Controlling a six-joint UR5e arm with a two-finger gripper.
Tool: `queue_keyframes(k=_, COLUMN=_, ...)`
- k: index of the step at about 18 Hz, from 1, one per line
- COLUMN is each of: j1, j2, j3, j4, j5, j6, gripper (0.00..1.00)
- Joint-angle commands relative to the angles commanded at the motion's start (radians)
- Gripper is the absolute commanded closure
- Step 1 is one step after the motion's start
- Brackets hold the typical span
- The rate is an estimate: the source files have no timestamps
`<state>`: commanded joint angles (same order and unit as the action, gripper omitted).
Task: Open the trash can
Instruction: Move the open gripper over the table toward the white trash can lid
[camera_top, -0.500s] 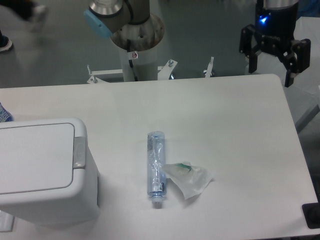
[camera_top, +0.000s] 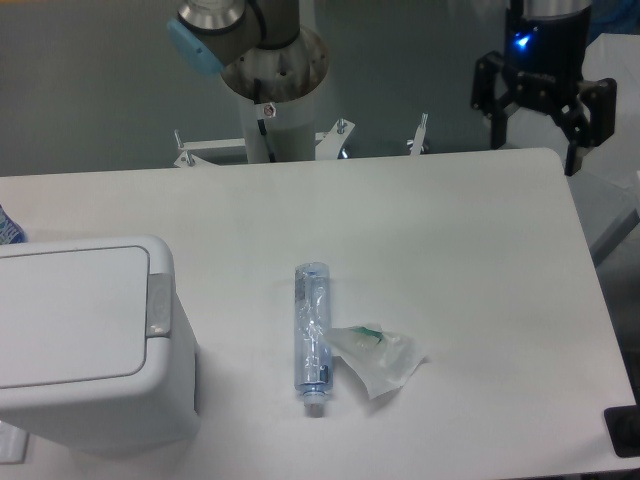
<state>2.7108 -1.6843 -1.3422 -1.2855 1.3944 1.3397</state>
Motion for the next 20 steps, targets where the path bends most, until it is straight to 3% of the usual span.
queue_keyframes(k=4, j1=-0.095, j2=-0.008, j3=0.008, j4=0.02, j5=-0.003, j6=-0.247, gripper=0.0)
queue_keyframes(k=10, j1=-0.264, j2=-0.057, j3=-0.008, j4=0.216, j5=-0.006, j6=-0.768, gripper=0.0)
queue_keyframes(k=15, j1=-0.348, j2=-0.054, j3=-0.026, j4=0.229, j5=-0.008, j6=-1.137, gripper=0.0)
queue_keyframes(k=20, j1=-0.393, j2=-0.069, j3=-0.043, j4=0.233, j5=-0.011, j6=-1.318, gripper=0.0)
